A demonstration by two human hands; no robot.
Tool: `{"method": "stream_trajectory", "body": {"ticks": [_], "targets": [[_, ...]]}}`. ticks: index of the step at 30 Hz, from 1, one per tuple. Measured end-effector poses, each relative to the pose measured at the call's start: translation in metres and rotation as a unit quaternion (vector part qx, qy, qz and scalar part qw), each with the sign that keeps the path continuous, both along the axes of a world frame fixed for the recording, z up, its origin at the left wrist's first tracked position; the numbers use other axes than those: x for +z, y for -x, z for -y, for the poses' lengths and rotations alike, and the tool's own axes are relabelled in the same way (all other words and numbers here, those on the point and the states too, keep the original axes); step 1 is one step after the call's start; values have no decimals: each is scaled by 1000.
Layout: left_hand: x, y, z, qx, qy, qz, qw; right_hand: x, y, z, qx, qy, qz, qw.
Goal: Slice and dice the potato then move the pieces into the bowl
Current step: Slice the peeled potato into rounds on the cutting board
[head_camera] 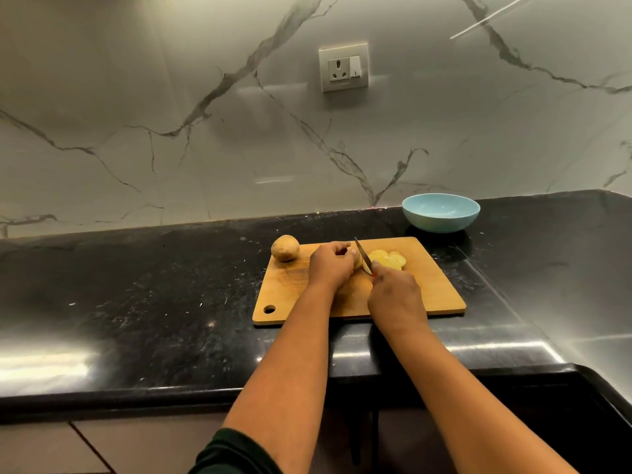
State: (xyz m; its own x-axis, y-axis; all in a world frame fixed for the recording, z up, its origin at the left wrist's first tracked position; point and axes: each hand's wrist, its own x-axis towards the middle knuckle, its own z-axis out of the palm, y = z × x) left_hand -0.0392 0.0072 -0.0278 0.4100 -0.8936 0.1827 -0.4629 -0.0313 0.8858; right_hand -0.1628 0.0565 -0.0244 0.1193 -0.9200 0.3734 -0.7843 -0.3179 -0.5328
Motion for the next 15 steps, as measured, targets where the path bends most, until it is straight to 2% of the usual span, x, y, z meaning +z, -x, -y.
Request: {"method": "stream_trajectory", "body": {"ticks": [7,12,15], "targets": [[-2,-2,5,12,-1,-34,999,-2,-4,-2,5,8,20,1000],[-3,-3,8,11,0,-37,999,1,-13,-8,-9,11,-56,998],[-4,-5,10,7,0,-58,998,10,-18,-4,-5,1,-65,998]]}}
